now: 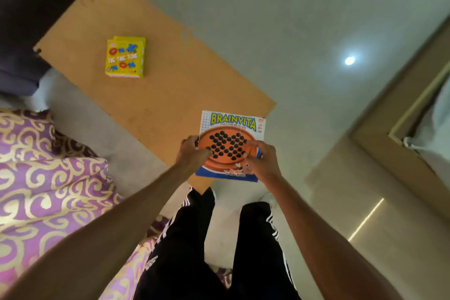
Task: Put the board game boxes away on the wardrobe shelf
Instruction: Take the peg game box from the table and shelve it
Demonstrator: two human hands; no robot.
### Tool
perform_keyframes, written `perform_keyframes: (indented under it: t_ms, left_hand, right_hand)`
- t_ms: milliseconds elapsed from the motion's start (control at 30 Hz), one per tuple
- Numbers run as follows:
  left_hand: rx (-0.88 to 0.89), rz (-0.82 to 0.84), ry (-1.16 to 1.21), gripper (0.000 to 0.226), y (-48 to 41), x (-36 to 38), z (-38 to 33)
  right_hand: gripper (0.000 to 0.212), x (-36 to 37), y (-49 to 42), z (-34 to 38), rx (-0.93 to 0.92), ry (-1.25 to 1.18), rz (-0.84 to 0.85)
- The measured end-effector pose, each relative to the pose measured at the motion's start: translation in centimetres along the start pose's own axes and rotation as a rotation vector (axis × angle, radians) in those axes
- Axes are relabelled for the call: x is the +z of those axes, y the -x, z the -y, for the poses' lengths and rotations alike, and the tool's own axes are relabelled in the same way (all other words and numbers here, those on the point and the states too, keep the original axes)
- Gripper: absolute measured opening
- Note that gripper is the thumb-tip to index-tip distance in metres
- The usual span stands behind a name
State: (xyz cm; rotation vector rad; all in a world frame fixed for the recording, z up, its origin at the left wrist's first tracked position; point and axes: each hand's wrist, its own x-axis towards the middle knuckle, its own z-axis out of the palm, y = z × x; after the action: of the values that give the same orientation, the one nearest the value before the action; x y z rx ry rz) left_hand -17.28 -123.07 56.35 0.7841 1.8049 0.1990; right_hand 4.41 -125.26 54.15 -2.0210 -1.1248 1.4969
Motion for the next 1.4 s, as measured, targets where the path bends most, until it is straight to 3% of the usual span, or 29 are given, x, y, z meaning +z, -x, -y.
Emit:
perform_keyframes:
  t_ms: [233,433,700,833,1167,1400]
  left_hand:
    - [0.234,0.102,-0.037,0.043,12.8,13.1,-7.6]
    - [0.480,0.276,-0.223,0.035,21.2,27.2,-15.3]
    - [0.810,0.552,-0.551,0.032,27.6,44.2,-24.0]
    - [0.927,0.706,-0.636,0.045,31.0,53.2,-27.2]
    - [1.080,1.098,-0.915,0.046,39.8,75.9,-34.2]
    - [1.137,1.236,-1.078,0.046,48.4,90.6,-33.6]
  right_hand:
    - [0.031,-18.0,8.5,-6.2,-0.037,-0.089,-0.115]
    - [0.027,-32.8,16.9,-14.0,-0.017,-0.191,-0.443]
    - [0.029,-43.1,25.4,-22.7,0.136,-0.497,-0.870]
    - [0.029,-47.8,28.0,-26.5,0.227,-0.613,-1.037]
    - [0.028,-61.2,33.8,-33.1,0.469,-0.810,-1.417]
    - [0.032,-68.0,39.1,-40.2,0.586,-0.864,-1.653]
